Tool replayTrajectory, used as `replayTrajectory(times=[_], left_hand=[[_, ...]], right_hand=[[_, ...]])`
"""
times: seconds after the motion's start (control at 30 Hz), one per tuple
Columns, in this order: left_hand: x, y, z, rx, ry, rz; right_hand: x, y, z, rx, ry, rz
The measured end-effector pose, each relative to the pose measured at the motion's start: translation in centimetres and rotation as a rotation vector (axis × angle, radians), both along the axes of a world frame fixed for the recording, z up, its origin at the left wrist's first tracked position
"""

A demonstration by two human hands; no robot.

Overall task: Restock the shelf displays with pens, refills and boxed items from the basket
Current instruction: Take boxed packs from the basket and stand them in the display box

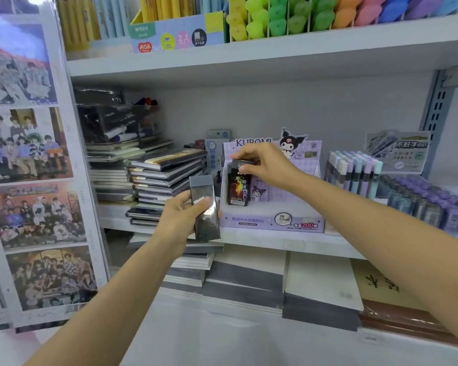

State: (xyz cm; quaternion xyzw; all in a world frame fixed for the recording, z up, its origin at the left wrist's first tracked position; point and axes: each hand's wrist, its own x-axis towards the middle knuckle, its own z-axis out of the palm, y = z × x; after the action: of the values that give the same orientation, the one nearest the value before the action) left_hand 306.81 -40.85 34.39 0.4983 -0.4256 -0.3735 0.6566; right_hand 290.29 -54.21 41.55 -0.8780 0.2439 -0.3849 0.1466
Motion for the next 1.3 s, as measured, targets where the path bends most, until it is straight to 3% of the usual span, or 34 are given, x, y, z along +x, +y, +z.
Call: replayTrajectory(times=[0.23,0.37,0.53,0.67,0.73,0.83,0.93,1.13,1.23,1.3], left_hand=[[0.2,-0.2,-0.3,-0.01,0.009,-0.038],[0.4,-0.3,-0.6,-0.001,0.007,-0.042],[0.3,-0.3,-0.7,0.006,0.001,-0.051],[-0.4,-0.1,-0.4,-0.012,0.009,-0.023],[-0.9,0.0,-0.3,-0.03,-0.026,0.008],[-2.0,0.2,0.1,-0.056,-0.08,0.019],[-3.0,0.5,0.5,-0.058,-0.15,-0.033],[-4.1,1.2,1.5,0.119,-0.075,-0.261],[-4.5,1.4,1.5,0.031,-0.058,-0.29],[-4.9,1.3,1.6,-0.034,-0.154,-0.176]], right_hand=[[1.4,-0.2,-1.0,-0.187,0.0,-0.058],[1.3,-0.5,-1.9,-0.247,-0.091,-0.126],[1.4,-0.3,-3.1,-0.266,-0.056,-0.208],[0.8,0.9,-2.3,-0.063,-0.179,-0.156],[0.3,2.0,-1.9,0.168,-0.266,-0.03],[-0.3,3.6,-1.8,0.46,-0.247,0.175],[-1.0,4.4,-1.4,0.499,-0.231,0.265],[-3.3,4.9,-0.1,0.557,-0.331,0.306],[-3.8,5.5,0.2,0.665,-0.395,0.352],[-3.8,5.8,0.0,0.695,-0.405,0.339]])
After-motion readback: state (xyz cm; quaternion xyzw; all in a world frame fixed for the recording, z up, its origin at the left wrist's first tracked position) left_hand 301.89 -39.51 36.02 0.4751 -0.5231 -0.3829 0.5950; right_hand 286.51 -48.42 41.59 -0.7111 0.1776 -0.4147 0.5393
